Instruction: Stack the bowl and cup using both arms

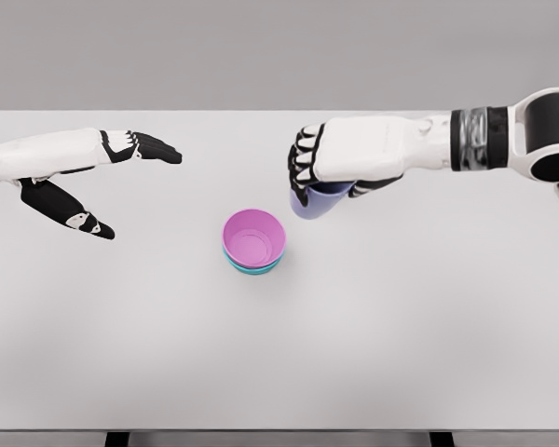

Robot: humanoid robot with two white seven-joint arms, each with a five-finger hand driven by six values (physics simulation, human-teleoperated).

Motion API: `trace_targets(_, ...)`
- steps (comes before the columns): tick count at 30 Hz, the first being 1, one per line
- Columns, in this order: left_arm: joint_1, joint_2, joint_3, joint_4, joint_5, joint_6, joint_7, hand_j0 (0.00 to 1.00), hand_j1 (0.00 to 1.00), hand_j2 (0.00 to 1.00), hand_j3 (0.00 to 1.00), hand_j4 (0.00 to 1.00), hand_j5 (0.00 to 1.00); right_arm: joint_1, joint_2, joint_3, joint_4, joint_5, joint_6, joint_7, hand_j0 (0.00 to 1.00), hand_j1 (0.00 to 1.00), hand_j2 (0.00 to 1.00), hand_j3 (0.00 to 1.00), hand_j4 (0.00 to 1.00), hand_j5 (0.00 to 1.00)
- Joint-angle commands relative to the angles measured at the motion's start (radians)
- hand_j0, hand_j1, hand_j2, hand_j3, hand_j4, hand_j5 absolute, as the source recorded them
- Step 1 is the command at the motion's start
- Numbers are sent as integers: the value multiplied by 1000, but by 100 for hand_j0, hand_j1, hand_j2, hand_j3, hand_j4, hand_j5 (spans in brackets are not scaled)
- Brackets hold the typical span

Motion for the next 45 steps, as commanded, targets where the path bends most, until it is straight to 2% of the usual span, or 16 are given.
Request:
trace_targets(1,0,1,1,0,8,3,0,100,100,100,100,100,100,0,11,1,-42,-8,3,-1,49,49,49,49,49,49)
trace_targets(7,0,1,1,1,6,3,0,100,100,100,100,100,100,0,39,24,-85,-12,3,-1,49,49,49,49,49,49)
trace_targets(13,0,1,1,1,8,3,0,100,100,100,100,100,100,0,69,60,-83,-12,3,-1,49,49,49,49,49,49)
trace_targets(23,0,3,1,1,8,3,0,100,100,100,100,100,100,0,121,62,-45,-8,3,-1,50,50,50,50,50,50)
trace_targets(29,0,3,1,1,8,3,0,100,100,100,100,100,100,0,141,62,32,-3,3,-1,50,50,50,50,50,50)
trace_targets(36,0,1,1,1,8,3,0,100,100,100,100,100,100,0,166,90,38,-5,3,-1,50,50,50,50,50,50)
trace_targets(40,2,1,1,1,8,3,0,100,100,100,100,100,100,-2,166,105,69,-1,3,-1,51,51,51,51,51,51)
trace_targets(45,0,1,1,1,8,3,0,100,100,100,100,100,100,-9,175,105,69,-3,3,-1,56,56,56,56,56,56)
